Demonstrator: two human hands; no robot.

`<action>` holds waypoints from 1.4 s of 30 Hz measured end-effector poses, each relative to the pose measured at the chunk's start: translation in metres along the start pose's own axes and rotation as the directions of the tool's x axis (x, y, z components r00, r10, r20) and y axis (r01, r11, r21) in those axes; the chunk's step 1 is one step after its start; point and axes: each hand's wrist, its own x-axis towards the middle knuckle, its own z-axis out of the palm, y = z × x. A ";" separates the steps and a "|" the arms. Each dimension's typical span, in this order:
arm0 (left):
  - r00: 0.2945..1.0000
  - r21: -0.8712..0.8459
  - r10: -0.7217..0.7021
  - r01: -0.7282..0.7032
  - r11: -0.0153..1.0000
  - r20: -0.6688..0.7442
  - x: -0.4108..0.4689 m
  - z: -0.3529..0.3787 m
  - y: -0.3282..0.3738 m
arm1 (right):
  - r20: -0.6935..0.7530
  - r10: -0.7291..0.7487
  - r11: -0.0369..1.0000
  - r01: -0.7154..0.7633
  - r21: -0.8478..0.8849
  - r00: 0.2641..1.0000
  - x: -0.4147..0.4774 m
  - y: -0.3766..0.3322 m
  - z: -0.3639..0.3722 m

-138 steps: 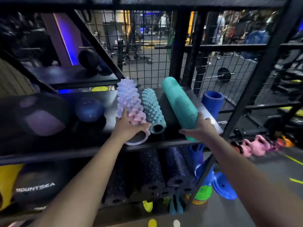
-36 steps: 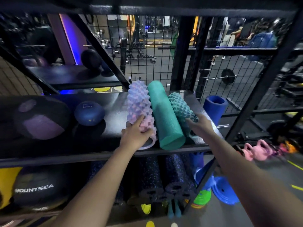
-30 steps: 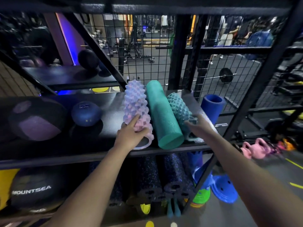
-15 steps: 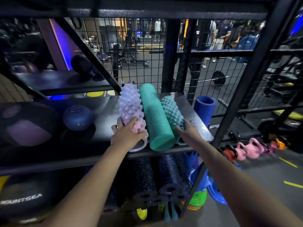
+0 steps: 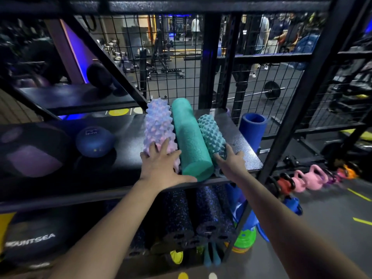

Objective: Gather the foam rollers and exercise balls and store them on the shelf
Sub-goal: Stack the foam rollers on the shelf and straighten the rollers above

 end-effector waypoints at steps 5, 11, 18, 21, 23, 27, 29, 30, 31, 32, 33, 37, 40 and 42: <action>0.996 0.142 -0.026 0.038 0.989 -0.080 0.006 0.004 0.011 | 0.016 -0.006 0.997 0.005 0.073 1.000 0.005 0.008 -0.004; 0.995 0.165 -0.031 0.046 0.985 -0.091 0.009 0.005 0.018 | 0.035 0.005 0.996 -0.009 0.093 0.999 0.015 0.006 -0.006; 0.994 -0.049 -0.038 0.033 0.998 -0.106 0.000 -0.003 0.005 | -0.179 -0.151 0.981 0.125 -0.147 0.972 -0.005 -0.033 -0.024; 0.855 -0.197 -0.068 -0.041 0.980 -0.514 -0.016 -0.009 -0.033 | -0.342 -0.321 0.946 0.319 -0.065 0.883 -0.022 -0.085 -0.021; 0.710 -0.242 -0.128 -0.061 0.968 -0.692 -0.024 -0.012 -0.081 | -0.346 -0.438 0.895 0.438 -0.082 0.830 -0.031 -0.123 0.006; 0.607 -0.249 -0.256 0.098 0.964 -0.752 -0.043 -0.018 -0.202 | -0.213 -0.695 0.718 0.673 -0.177 0.686 -0.061 -0.193 0.098; 0.571 -0.212 -0.268 0.164 0.963 -0.776 -0.054 -0.022 -0.265 | -0.076 -0.709 0.701 0.691 -0.175 0.701 -0.074 -0.231 0.142; 0.557 -0.186 -0.258 0.184 0.965 -0.789 -0.060 -0.024 -0.295 | 0.000 -0.690 0.716 0.681 -0.153 0.724 -0.079 -0.249 0.161; 0.558 -0.165 -0.255 0.208 0.964 -0.790 -0.065 -0.028 -0.322 | 0.043 -0.673 0.729 0.672 -0.132 0.738 -0.082 -0.268 0.181; 0.583 -0.154 -0.265 0.233 0.960 -0.768 -0.068 -0.031 -0.348 | 0.057 -0.659 0.741 0.661 -0.120 0.750 -0.083 -0.287 0.199; 0.639 -0.151 -0.289 0.262 0.953 -0.713 -0.070 -0.035 -0.370 | 0.072 -0.637 0.758 0.640 -0.126 0.768 -0.081 -0.305 0.215; 0.872 -0.205 -0.343 0.286 0.936 -0.349 -0.063 -0.040 -0.431 | 0.221 -0.448 0.830 0.495 -0.259 0.867 -0.063 -0.359 0.261; 0.934 -0.321 -0.283 0.205 0.925 -0.218 -0.042 -0.035 -0.447 | 0.210 -0.328 0.897 0.374 -0.238 0.921 -0.039 -0.355 0.280; 0.960 -0.491 -0.240 0.141 0.860 -0.144 -0.033 -0.031 -0.453 | 0.183 -0.315 0.929 0.342 -0.142 0.931 -0.038 -0.347 0.289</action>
